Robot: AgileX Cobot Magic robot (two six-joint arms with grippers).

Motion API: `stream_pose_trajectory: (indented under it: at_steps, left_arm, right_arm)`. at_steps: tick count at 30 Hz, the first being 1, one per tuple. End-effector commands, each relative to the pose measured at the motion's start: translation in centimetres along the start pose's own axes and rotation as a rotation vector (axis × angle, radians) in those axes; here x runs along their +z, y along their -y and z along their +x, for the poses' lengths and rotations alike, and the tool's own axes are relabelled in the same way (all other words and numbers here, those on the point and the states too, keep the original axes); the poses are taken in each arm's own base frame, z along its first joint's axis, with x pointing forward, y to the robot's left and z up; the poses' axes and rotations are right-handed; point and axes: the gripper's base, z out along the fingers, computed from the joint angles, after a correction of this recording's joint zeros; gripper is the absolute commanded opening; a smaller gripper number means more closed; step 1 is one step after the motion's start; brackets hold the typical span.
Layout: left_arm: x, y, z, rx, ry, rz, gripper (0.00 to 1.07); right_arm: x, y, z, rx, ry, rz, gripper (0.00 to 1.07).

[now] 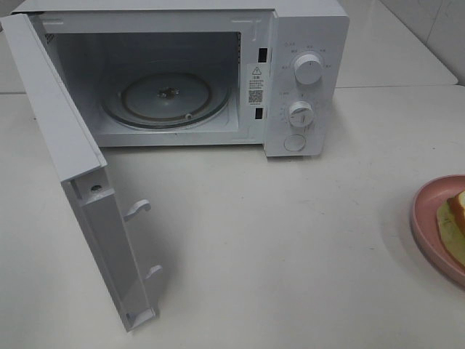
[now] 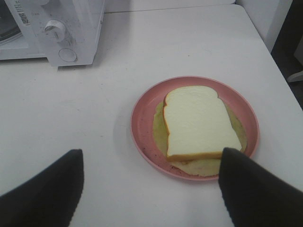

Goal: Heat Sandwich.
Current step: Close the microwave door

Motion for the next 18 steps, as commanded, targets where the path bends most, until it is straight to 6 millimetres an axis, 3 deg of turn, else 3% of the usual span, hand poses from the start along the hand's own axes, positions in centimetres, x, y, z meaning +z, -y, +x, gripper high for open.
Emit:
stream_pose_trajectory:
  at_steps: [1,7,12,18]
  left_arm:
    - [-0.2,0.1,0.1,-0.019,0.029,0.002,0.99]
    - [-0.3,0.1,0.0,-0.024,0.034,0.000,0.98]
    - [-0.9,-0.1,-1.4,-0.030,0.115,-0.008,0.97]
    - [0.9,-0.3,-3.4,-0.036,0.118,-0.009,0.89]
  right_arm:
    - [-0.3,0.0,0.2,-0.003,0.035,0.000,0.76]
    - [-0.3,0.0,0.2,-0.003,0.035,0.000,0.76]
    - [-0.3,0.0,0.2,-0.003,0.035,0.000,0.76]
    - [-0.3,0.0,0.2,-0.003,0.035,0.000,0.76]
